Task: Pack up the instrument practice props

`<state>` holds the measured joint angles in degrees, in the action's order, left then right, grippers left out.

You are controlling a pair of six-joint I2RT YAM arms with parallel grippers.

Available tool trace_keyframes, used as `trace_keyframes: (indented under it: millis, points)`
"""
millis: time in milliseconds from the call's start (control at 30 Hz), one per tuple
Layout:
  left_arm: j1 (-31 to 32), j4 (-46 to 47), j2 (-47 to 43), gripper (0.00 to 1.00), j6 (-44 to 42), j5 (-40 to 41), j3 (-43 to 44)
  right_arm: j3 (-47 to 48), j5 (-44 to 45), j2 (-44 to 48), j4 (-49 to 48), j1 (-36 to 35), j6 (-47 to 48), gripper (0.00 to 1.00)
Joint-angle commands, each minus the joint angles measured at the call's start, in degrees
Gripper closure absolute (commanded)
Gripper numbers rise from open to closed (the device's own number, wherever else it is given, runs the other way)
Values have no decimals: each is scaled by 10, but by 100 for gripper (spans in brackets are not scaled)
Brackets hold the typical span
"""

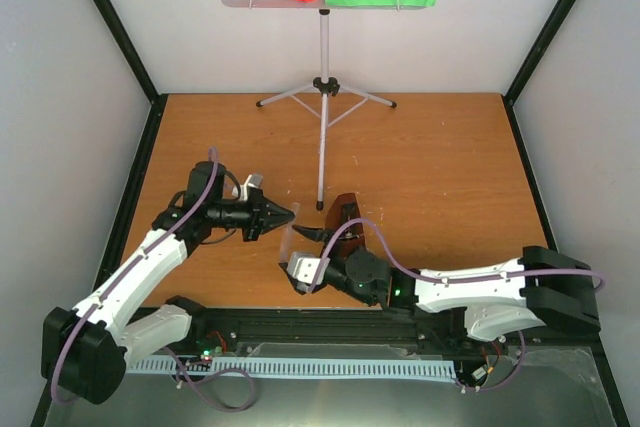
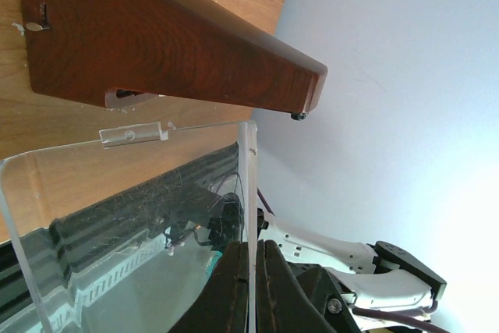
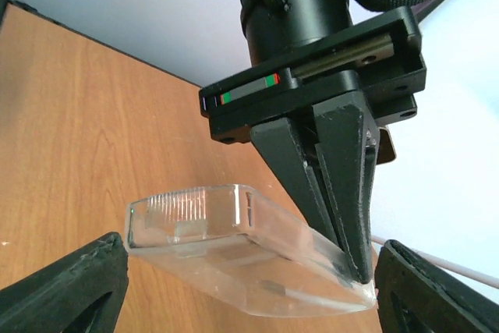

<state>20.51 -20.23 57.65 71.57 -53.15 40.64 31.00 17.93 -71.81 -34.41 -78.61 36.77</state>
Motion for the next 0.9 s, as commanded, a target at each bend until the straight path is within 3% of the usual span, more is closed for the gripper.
trace_keyframes:
  millis: [0,267,567,800,867]
  points:
    - [-6,30,-12,100,40,-18,-5,4,58,-37,-79,-9,62,17]
    - [-6,25,-7,100,36,-18,0,17,78,-79,-107,-9,91,31]
    - [-6,25,-5,100,37,-17,0,18,83,-96,-134,-10,107,32]
    - [-6,31,-4,100,35,-20,-10,15,86,-97,-144,-10,111,46]
    - [-6,35,-5,93,34,-20,-15,13,84,-94,-143,-10,109,48]
